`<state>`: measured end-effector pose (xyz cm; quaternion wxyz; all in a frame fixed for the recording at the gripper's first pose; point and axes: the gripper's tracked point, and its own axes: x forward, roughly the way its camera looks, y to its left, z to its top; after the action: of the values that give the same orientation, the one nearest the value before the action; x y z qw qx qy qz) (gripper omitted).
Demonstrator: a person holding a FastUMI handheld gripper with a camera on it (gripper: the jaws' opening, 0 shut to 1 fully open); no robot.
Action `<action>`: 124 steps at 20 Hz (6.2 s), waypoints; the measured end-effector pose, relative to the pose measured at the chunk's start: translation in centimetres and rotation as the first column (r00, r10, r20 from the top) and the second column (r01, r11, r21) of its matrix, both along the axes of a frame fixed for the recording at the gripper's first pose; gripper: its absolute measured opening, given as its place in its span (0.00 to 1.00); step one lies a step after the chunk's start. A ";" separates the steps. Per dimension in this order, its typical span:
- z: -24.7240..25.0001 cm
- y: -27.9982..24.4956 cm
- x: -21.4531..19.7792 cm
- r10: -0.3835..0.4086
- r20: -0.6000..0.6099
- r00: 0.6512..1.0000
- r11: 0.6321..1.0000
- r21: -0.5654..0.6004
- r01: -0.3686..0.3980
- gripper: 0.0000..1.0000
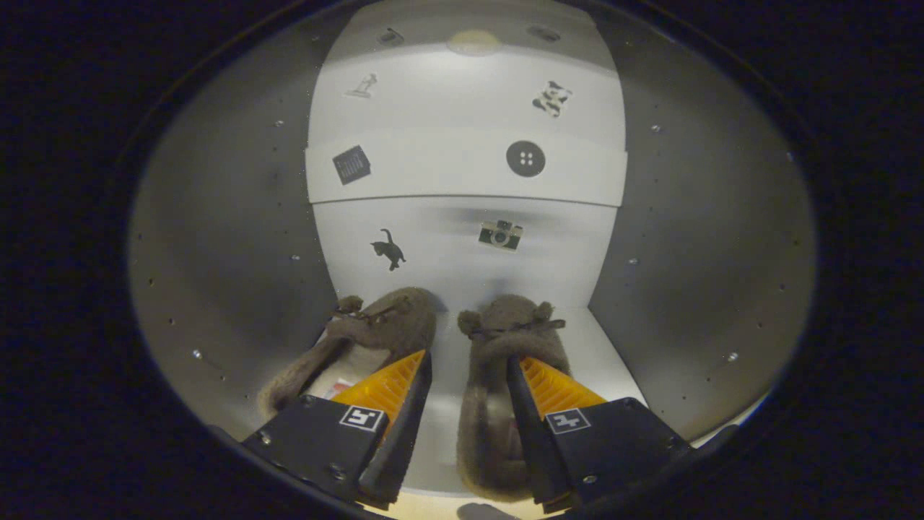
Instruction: Open the shoe cabinet door, grab the shoes and put them into the shoe cabinet, then close the shoe cabinet door.
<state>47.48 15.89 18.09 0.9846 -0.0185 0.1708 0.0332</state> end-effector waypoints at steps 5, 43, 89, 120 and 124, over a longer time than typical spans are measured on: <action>3.3 0.4 -8.3 0.028 0.149 0.988 1.000 0.006 -0.029 0.82; 7.3 -32.4 -43.7 0.004 0.355 0.935 0.992 0.118 -0.049 1.00; 10.3 -9.2 -48.3 0.035 0.353 0.935 0.999 0.024 -0.046 0.99; 9.3 -14.4 -53.3 -0.021 0.353 0.935 0.999 0.047 0.005 0.99; 9.6 -14.4 -53.3 -0.018 0.356 0.934 0.999 0.040 0.004 0.99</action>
<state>-5.82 1.47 27.70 0.9996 -0.0042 -0.0111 0.0270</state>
